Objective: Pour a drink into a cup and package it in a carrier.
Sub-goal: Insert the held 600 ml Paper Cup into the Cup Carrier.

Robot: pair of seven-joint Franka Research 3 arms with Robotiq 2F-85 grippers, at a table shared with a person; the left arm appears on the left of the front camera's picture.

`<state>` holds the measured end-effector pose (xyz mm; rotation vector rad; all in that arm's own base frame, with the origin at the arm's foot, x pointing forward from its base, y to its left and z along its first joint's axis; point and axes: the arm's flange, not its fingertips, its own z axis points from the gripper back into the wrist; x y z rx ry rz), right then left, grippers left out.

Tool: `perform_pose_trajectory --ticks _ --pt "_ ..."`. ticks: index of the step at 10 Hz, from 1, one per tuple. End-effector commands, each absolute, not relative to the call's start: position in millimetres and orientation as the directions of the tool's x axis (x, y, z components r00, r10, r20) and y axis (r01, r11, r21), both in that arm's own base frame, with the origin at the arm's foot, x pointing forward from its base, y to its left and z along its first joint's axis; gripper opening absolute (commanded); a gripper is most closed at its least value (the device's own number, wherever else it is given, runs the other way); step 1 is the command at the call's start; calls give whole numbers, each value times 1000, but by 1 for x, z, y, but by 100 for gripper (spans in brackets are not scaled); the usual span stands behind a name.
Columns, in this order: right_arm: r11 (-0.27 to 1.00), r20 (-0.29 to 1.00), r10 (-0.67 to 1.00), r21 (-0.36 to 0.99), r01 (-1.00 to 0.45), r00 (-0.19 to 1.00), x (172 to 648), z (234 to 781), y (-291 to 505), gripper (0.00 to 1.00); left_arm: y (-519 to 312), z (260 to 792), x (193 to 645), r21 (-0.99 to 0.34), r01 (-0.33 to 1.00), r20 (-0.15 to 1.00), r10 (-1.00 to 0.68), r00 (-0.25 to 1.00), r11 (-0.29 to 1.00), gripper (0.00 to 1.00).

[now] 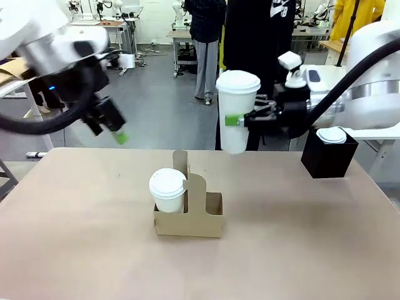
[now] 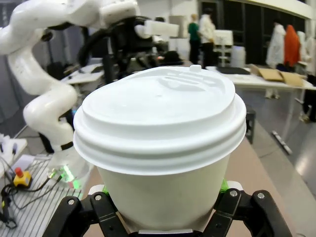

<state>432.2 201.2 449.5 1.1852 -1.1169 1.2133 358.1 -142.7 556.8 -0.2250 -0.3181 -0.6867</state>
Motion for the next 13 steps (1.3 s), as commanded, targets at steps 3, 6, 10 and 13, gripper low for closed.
perform_pose_trajectory --ticks 3,6,10,13 --pt "-38 998 45 40 -998 38 435 437 202 80 -96 491 351 -109 720 596 -535 599 685 100" --pt "-74 999 54 6 -997 2 429 431 213 80 -84 497 351 -79 703 531 -567 630 707 100" --pt "-257 1000 3 2 -966 2 446 388 248 80 -76 481 359 -36 771 558 -628 543 636 100" --pt "-345 999 33 23 -938 12 448 366 266 80 -60 457 356 -6 878 517 -750 412 479 100"
